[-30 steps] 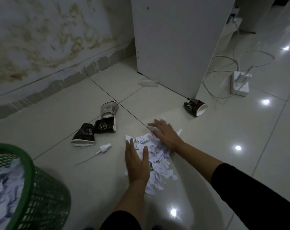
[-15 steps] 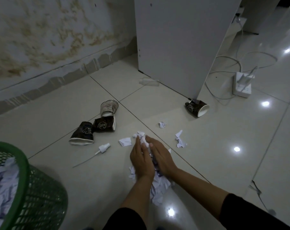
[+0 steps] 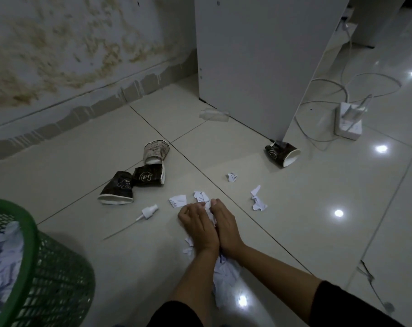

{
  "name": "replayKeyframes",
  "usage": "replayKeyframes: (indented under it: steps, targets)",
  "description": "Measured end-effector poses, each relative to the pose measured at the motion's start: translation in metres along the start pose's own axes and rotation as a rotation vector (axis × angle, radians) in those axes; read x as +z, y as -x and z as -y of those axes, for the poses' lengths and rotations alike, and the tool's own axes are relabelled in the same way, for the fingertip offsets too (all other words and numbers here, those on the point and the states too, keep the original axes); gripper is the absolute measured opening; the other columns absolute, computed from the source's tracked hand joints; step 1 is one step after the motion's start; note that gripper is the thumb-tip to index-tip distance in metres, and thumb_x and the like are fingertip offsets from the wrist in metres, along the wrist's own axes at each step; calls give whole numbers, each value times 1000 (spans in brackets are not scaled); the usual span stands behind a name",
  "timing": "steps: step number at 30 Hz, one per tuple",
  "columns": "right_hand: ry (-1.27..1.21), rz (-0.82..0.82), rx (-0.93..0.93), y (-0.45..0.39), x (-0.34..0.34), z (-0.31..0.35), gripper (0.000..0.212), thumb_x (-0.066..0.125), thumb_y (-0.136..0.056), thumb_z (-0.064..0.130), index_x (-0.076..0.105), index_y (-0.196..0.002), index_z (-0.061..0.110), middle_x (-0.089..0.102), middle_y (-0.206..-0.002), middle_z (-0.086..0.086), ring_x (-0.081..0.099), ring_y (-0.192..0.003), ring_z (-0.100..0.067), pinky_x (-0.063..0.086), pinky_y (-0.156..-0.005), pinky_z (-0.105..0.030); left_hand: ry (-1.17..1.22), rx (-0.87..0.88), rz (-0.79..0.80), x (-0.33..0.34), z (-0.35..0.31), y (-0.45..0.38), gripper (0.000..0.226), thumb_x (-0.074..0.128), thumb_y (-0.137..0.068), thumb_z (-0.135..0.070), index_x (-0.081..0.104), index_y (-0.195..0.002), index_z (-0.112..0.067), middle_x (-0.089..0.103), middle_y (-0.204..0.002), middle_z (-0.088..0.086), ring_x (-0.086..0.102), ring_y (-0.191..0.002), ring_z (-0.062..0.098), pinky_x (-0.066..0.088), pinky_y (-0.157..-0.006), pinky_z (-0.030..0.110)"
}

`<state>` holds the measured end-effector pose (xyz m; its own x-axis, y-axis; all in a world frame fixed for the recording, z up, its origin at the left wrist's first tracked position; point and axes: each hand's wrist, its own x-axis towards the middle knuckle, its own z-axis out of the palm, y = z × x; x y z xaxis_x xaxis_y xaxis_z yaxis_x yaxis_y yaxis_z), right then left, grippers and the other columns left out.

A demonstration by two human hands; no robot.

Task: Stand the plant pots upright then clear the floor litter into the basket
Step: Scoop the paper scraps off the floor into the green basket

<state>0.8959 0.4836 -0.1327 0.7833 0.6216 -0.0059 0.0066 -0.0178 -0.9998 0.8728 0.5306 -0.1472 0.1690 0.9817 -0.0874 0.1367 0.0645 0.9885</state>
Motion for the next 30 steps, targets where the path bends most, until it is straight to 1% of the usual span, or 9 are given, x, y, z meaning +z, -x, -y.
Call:
replayKeyframes:
  steps: [5, 8, 12, 14, 18, 20, 23, 27, 30]
  targets:
    - [-48, -14, 84, 1, 0, 8, 30, 42, -105, 20, 70, -98, 11, 73, -94, 2, 68, -94, -9, 49, -85, -19, -117, 57, 79, 1, -2, 2, 30, 34, -101, -27, 56, -83, -19, 58, -83, -1, 52, -76, 9, 37, -73, 16]
    - [-50, 3, 109, -6, -1, 9, 29, 46, -103, 27, 73, -104, 15, 75, -100, 3, 69, -103, -11, 50, -90, -19, -55, -28, 55, 1, -14, 5, 34, 33, -104, -20, 62, -91, -9, 61, -86, 0, 55, -78, 8, 37, -69, 9]
    - [-118, 41, 164, -14, 7, 16, 82, 61, -86, 61, 58, -91, -21, 61, -85, -39, 64, -72, -32, 50, -74, -32, -112, -95, -37, -3, -27, 3, 36, 33, -103, -26, 63, -89, -12, 60, -84, -4, 55, -78, 8, 37, -69, 12]
    - [-134, 28, 182, -12, 9, 24, 81, 65, -83, 58, 55, -81, -22, 56, -64, -28, 54, -60, -21, 46, -63, -29, -125, -81, -65, -5, -29, 3, 43, 35, -102, -30, 68, -91, -5, 68, -88, 4, 62, -83, 17, 44, -74, 25]
    - [-99, 49, 208, -18, 13, 46, 44, 64, -93, 23, 54, -51, 13, 52, -46, 9, 48, -46, 0, 43, -53, -17, -147, -80, -97, -11, -48, 1, 55, 35, -101, -36, 69, -80, 1, 71, -78, 14, 65, -72, 24, 47, -64, 28]
    - [-86, 59, 202, -23, 17, 56, 46, 63, -94, 14, 53, -49, 19, 53, -41, 11, 50, -43, 5, 43, -53, -12, -135, -107, -97, -15, -64, -2, 57, 35, -101, -37, 67, -72, 1, 68, -72, 12, 60, -64, 18, 43, -61, 27]
    - [-54, 94, 144, -30, 30, 73, 47, 66, -92, 22, 54, -53, 0, 45, -41, 5, 44, -39, 1, 41, -51, -14, -101, -92, -117, -24, -87, -10, 61, 32, -102, -38, 63, -65, -2, 66, -68, 13, 58, -62, 20, 42, -61, 26]
    - [-99, 106, 105, -33, 51, 116, 52, 66, -92, 27, 39, -49, 13, 39, -39, 3, 37, -38, -3, 38, -47, -16, -23, -53, -130, -44, -130, -24, 60, 31, -102, -40, 54, -59, -6, 57, -57, 5, 55, -56, 15, 35, -56, 26]
    - [-115, 135, 55, -43, 70, 157, 51, 66, -92, 32, 49, -49, 9, 49, -43, 1, 45, -41, -6, 40, -48, -21, 55, 8, -175, -57, -172, -37, 59, 34, -102, -39, 57, -61, -3, 61, -61, 8, 59, -60, 19, 36, -53, 25]
